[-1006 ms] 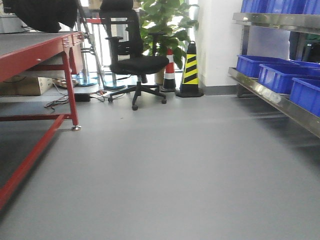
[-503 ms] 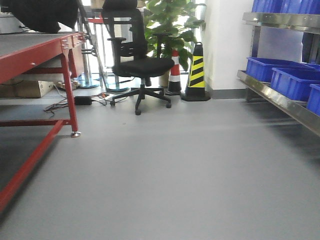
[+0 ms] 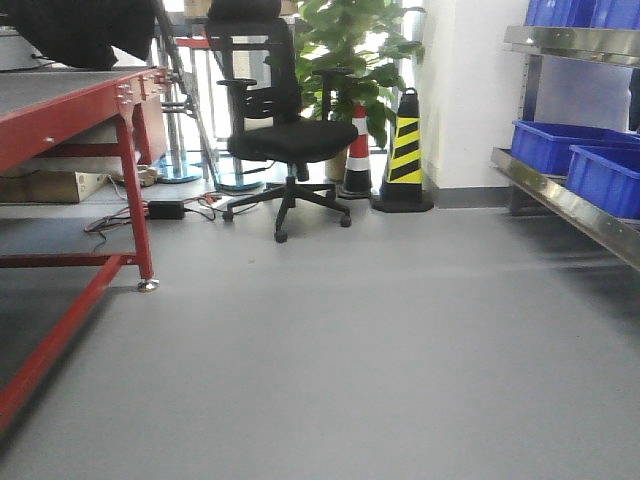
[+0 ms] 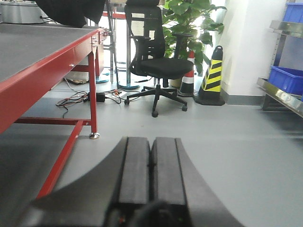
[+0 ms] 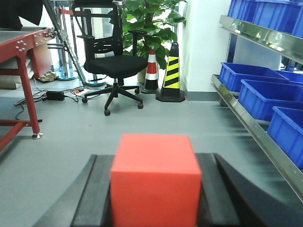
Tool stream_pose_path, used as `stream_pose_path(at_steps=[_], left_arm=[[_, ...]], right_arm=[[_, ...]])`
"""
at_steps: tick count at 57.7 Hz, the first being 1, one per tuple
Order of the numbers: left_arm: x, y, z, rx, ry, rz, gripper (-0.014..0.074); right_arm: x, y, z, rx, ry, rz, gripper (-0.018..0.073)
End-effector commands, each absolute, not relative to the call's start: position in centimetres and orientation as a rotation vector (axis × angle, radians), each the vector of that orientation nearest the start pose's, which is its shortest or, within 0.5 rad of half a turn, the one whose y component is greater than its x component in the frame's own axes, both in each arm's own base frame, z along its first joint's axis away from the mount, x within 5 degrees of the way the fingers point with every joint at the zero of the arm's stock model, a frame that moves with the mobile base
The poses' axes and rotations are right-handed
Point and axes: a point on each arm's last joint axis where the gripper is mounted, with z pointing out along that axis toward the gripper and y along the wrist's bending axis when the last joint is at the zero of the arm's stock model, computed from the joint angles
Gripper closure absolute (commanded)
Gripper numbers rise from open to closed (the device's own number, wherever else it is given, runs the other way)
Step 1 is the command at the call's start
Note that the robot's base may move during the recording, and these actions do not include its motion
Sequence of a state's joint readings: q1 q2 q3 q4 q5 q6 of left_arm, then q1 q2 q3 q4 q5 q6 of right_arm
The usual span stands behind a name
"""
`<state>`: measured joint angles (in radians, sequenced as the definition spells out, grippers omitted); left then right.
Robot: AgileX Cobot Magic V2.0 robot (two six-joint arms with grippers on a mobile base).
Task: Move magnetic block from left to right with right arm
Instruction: 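Drive the base to the other table holding the cube in the right gripper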
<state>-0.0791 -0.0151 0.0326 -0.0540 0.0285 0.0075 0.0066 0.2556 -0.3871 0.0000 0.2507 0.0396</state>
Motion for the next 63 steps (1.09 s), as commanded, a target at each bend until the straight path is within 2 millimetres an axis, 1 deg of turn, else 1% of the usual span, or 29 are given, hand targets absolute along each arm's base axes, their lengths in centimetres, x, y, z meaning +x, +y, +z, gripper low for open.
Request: stream_pose_path(at_steps=[1, 63], left_arm=[[5.56, -0.44, 20.54, 0.017, 1.448, -0.112, 0.0722], [5.56, -0.44, 20.54, 0.017, 1.448, -0.112, 0.0722]], right_arm=[[6.70, -0.01, 32.24, 0.017, 1.493, 0.016, 0.0246], [6.70, -0.01, 32.18, 0.017, 1.499, 0.016, 0.0246]])
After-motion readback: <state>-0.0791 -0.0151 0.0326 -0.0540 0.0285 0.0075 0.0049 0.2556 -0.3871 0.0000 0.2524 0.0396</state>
